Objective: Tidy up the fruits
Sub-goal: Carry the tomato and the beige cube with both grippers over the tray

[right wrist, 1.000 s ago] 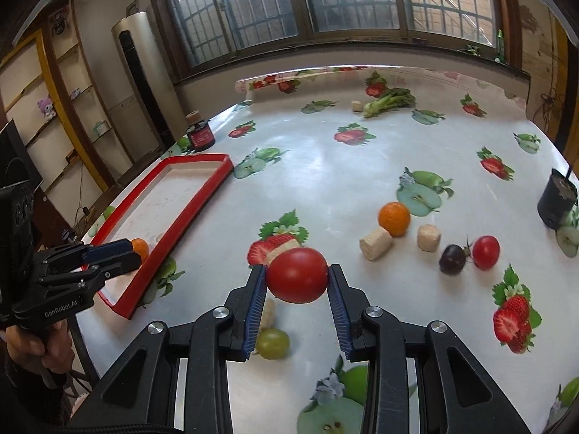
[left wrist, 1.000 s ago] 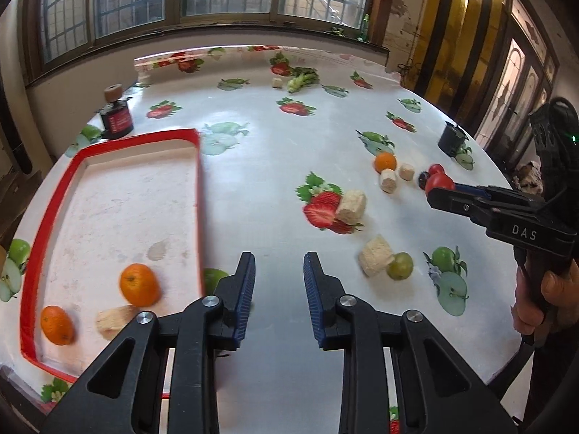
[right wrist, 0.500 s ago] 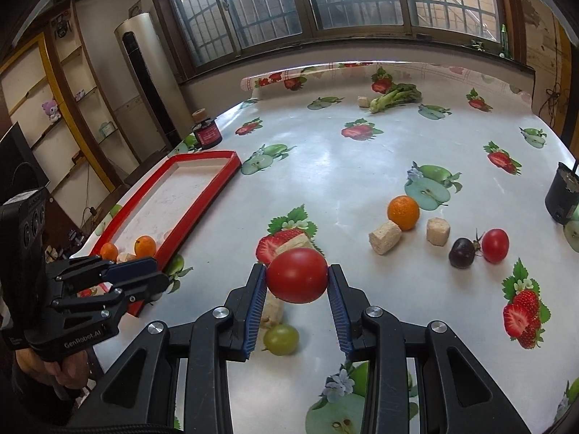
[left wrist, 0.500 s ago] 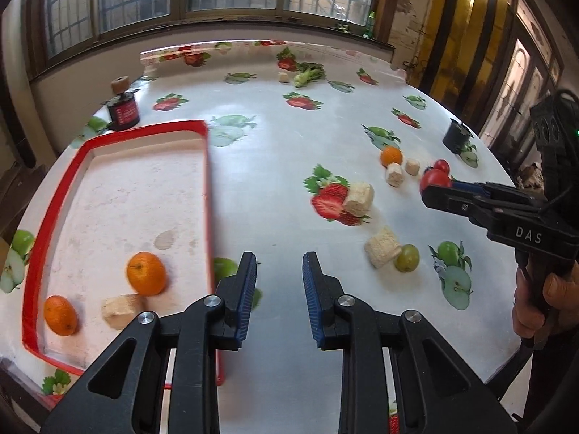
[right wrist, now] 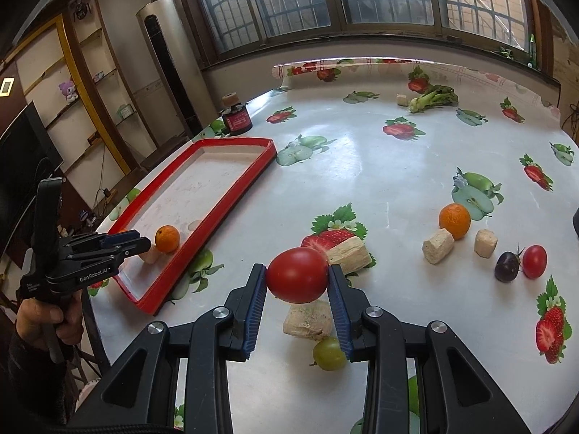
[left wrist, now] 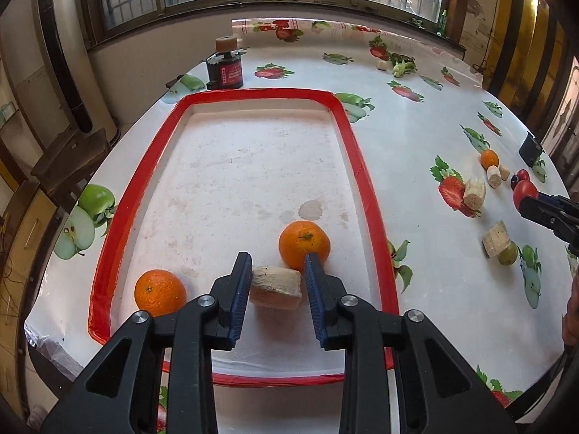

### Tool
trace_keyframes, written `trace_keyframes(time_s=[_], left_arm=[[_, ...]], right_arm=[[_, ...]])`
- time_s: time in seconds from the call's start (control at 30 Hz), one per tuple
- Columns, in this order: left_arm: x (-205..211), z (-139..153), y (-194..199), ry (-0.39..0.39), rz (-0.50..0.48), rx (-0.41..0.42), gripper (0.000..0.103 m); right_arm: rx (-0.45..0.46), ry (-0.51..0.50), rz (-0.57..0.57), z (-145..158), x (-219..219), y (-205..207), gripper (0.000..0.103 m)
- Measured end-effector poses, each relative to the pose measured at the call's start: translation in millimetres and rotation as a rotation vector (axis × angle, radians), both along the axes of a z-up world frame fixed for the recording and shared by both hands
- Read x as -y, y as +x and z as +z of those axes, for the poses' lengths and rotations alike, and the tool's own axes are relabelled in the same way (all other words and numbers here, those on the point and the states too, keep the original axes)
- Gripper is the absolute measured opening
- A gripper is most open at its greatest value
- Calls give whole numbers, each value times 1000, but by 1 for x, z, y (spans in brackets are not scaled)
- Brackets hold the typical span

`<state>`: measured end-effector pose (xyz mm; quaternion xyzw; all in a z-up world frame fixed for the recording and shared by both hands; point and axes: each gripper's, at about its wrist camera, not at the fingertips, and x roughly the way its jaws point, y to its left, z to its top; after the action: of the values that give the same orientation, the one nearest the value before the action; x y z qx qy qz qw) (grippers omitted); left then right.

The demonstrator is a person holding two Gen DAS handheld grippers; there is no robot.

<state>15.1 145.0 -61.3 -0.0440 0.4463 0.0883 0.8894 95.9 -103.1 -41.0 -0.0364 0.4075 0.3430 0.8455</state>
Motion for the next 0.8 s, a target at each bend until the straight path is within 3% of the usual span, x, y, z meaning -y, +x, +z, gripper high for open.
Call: trace_keyframes(time_s=[0.2, 0.33, 0.8], left_arm=[[2, -4, -9, 48, -15, -40, 31], [-7, -18, -6, -10, 0, -72, 27], [-13, 11, -10, -10, 21, 33, 27]], right_arm=[[3, 3, 0, 2, 1, -1, 35], [1, 7, 8, 3, -1, -2, 35], [13, 24, 110, 12, -45, -10, 35]])
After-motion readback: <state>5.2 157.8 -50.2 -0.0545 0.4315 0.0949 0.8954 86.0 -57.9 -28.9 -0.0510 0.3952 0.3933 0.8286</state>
